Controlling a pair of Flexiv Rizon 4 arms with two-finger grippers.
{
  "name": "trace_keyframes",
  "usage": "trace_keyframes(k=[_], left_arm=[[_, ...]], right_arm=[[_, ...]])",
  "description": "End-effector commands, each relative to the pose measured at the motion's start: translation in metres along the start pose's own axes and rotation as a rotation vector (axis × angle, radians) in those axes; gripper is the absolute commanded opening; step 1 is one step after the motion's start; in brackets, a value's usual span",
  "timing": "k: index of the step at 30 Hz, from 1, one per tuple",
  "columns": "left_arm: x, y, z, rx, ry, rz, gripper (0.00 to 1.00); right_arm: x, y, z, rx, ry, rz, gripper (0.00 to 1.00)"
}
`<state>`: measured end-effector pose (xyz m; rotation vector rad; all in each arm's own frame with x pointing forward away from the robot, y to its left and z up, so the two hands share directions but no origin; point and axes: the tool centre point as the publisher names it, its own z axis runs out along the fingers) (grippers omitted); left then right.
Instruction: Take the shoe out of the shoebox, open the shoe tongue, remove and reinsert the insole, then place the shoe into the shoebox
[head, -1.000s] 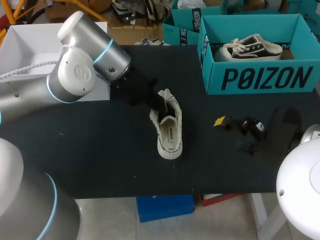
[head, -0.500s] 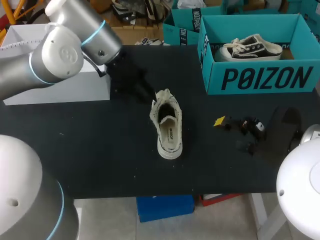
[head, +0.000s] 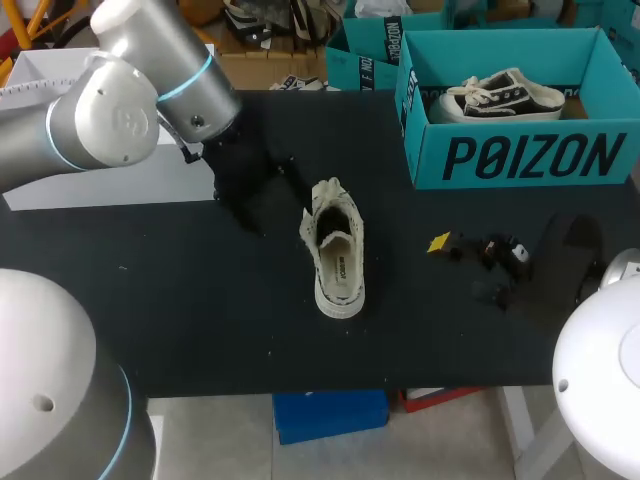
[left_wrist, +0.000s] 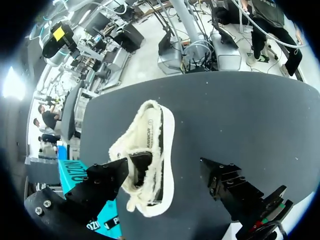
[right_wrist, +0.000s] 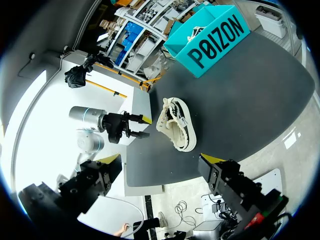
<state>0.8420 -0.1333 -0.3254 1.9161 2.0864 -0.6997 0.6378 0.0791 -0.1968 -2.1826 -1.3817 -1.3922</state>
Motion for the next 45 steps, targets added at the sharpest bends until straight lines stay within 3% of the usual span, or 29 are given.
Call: trace_keyframes(k=[1,10,13,17,25,45], left_arm=[[-0.005,0.003,0.006,-0.022,0.037,0.014,1.00],[-0.002,0.010,0.017,-0.060,0.096,0.023,0.96],[0.002,0.011,0.022,-0.071,0.113,0.028,0.85],[0.004,0.012,0.030,-0.073,0.134,0.031,0.79],[0.003,0.017,0.045,-0.067,0.150,0.036,0.78],[0.006,0.033,0.080,-0.072,0.260,0.057,0.59]], right_arm=[[-0.005,0.001,-0.002,0.142,0.010,0.010,1.00],[-0.005,0.001,-0.002,0.142,0.010,0.010,1.00],[-0.005,0.001,-0.002,0.142,0.010,0.010,1.00],[-0.005,0.001,-0.002,0.142,0.010,0.010,1.00],[-0.005,0.001,-0.002,0.142,0.010,0.010,1.00],[-0.005,0.001,-0.002,0.142,0.010,0.010,1.00]])
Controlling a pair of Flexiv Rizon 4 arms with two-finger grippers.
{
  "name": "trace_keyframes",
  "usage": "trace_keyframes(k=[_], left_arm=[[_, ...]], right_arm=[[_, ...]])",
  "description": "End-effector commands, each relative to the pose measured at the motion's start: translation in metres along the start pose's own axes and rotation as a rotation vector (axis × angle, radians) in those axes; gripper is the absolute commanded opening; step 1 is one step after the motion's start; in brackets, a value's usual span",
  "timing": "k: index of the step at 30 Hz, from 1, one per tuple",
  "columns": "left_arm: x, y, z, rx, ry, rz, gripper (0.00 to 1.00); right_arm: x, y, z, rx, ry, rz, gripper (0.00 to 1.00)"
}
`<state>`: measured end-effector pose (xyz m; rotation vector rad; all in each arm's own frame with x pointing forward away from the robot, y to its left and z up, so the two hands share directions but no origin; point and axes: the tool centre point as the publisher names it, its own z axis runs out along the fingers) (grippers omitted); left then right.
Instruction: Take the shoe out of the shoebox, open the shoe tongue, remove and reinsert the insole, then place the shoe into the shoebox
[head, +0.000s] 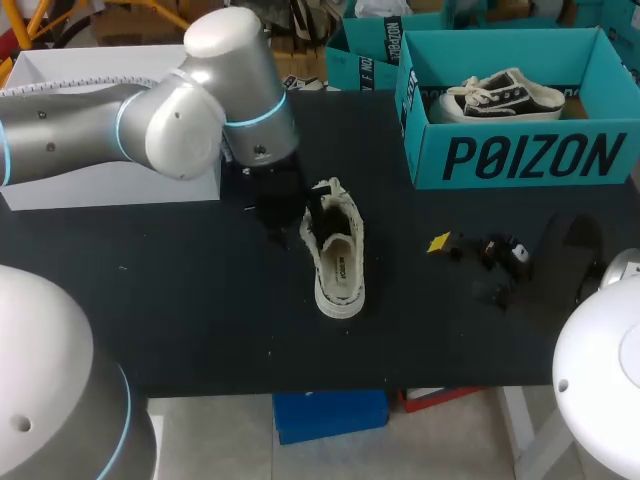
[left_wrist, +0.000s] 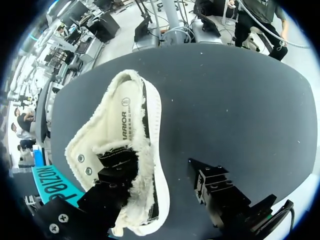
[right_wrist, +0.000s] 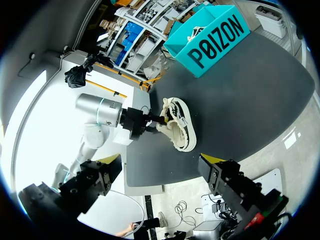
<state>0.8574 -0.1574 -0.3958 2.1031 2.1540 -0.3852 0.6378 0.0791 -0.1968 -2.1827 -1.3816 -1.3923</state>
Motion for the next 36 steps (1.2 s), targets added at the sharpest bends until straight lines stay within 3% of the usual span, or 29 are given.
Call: trace_keyframes(k=[1,15,19,22,25,28,36], left_arm=[[-0.006,0.005,0.010,0.000,0.012,0.003,0.59],[-0.014,0.006,0.015,-0.020,0.029,0.027,0.46],[-0.016,0.006,0.015,-0.027,0.036,0.036,0.33],[-0.018,0.007,0.017,-0.030,0.060,0.047,0.09],[-0.018,0.005,0.019,-0.030,0.075,0.055,0.13],[-0.014,0.003,0.022,-0.028,0.098,0.061,0.00],[-0.011,0.005,0.015,-0.028,0.072,0.039,0.00]], right_arm=[[-0.005,0.001,-0.002,0.142,0.010,0.010,1.00],[-0.005,0.001,-0.002,0.142,0.010,0.010,1.00],[-0.005,0.001,-0.002,0.142,0.010,0.010,1.00],[-0.005,0.001,-0.002,0.142,0.010,0.010,1.00],[-0.005,0.001,-0.002,0.142,0.010,0.010,1.00],[-0.005,0.001,-0.002,0.142,0.010,0.010,1.00],[-0.005,0.001,-0.002,0.142,0.010,0.010,1.00]])
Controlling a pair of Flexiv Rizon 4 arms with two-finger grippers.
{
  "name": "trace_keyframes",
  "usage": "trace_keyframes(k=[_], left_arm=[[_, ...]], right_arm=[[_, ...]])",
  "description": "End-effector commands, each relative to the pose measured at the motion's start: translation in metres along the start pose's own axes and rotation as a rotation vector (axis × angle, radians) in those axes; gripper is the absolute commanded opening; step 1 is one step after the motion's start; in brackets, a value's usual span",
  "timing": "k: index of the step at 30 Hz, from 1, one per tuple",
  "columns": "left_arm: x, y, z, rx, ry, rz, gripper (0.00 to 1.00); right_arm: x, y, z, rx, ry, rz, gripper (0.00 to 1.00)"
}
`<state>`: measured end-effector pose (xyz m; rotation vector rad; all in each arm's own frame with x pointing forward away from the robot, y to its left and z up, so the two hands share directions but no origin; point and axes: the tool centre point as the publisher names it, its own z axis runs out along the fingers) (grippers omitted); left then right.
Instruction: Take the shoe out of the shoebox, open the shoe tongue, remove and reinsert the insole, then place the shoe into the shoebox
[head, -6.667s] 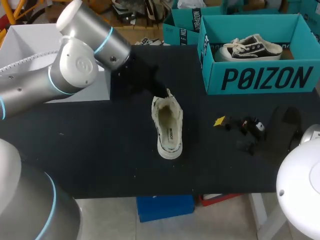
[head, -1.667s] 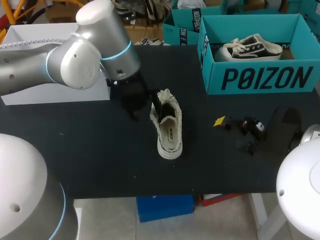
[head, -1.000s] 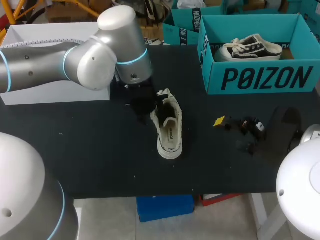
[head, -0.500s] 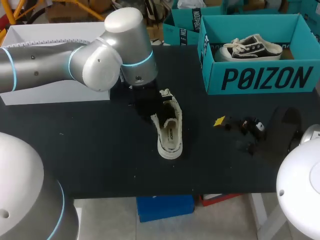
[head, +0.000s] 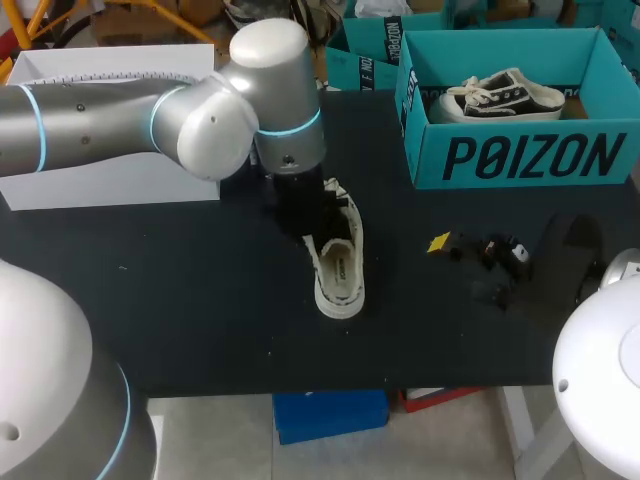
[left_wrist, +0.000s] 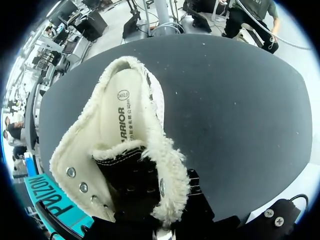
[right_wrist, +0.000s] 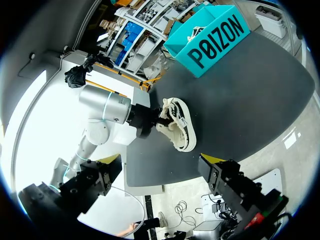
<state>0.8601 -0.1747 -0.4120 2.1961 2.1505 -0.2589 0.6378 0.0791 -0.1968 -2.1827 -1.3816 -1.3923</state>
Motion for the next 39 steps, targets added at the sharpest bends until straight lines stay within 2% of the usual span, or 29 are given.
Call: trace_keyframes(k=[1,7,13,28,33,39], left_arm=[[0.001,0.001,-0.009,-0.007,-0.033,-0.003,0.00],[0.000,-0.003,-0.033,0.040,-0.077,-0.019,0.00],[0.001,-0.001,-0.067,0.036,-0.079,-0.007,0.00],[0.004,0.011,-0.166,-0.073,-0.035,-0.018,0.00],[0.014,0.020,-0.197,-0.112,-0.088,-0.116,0.00],[0.048,0.029,-0.225,-0.166,-0.161,-0.312,0.00]], right_arm=[[-0.005,0.001,-0.002,0.142,0.010,0.010,1.00],[-0.005,0.001,-0.002,0.142,0.010,0.010,1.00],[-0.005,0.001,-0.002,0.142,0.010,0.010,1.00],[-0.005,0.001,-0.002,0.142,0.010,0.010,1.00],[-0.005,0.001,-0.002,0.142,0.010,0.010,1.00],[-0.005,0.001,-0.002,0.142,0.010,0.010,1.00]])
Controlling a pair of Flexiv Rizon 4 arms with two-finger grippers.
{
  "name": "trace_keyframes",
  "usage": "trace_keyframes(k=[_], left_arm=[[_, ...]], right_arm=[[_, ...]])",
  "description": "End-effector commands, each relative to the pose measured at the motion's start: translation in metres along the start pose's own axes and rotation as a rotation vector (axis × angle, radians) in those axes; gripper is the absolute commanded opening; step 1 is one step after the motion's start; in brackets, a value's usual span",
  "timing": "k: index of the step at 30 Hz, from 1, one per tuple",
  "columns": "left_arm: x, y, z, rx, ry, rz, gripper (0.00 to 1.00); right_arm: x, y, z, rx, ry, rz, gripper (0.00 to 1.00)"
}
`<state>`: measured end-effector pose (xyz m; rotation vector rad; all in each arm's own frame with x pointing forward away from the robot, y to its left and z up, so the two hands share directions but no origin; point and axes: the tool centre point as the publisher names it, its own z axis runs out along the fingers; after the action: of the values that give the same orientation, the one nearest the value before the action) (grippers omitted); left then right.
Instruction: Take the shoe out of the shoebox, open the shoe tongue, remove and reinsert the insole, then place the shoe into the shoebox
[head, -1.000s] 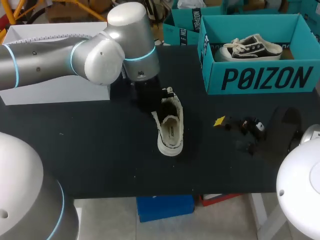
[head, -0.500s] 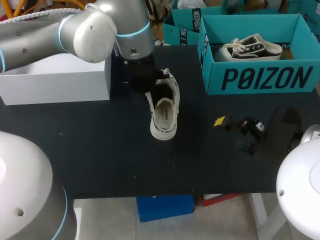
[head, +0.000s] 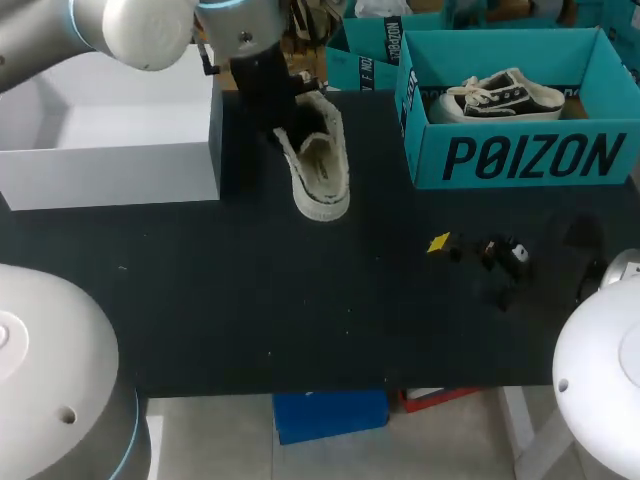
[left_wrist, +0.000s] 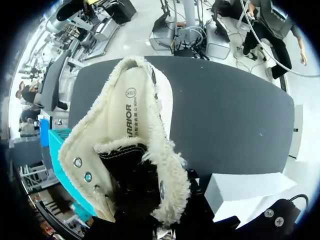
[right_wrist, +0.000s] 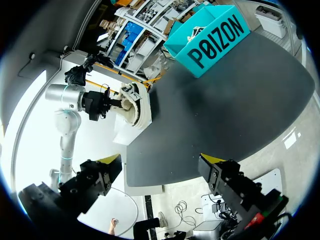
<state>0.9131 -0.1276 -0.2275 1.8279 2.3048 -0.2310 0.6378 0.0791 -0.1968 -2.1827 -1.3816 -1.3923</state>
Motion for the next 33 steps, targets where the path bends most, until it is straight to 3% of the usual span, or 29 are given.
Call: trace_keyframes(k=[1,16,21,33], left_arm=[[0.034,0.005,-0.040,-0.042,-0.077,-0.113,0.00],[0.132,0.054,-0.093,-0.165,-0.177,-0.528,0.00],[0.166,0.063,-0.098,-0.189,-0.215,-0.664,0.00],[0.226,0.091,-0.098,-0.260,-0.267,-0.908,0.00]], right_arm=[[-0.005,0.001,-0.002,0.142,0.010,0.010,1.00],[-0.005,0.001,-0.002,0.142,0.010,0.010,1.00],[-0.005,0.001,-0.002,0.142,0.010,0.010,1.00],[-0.005,0.001,-0.002,0.142,0.010,0.010,1.00]])
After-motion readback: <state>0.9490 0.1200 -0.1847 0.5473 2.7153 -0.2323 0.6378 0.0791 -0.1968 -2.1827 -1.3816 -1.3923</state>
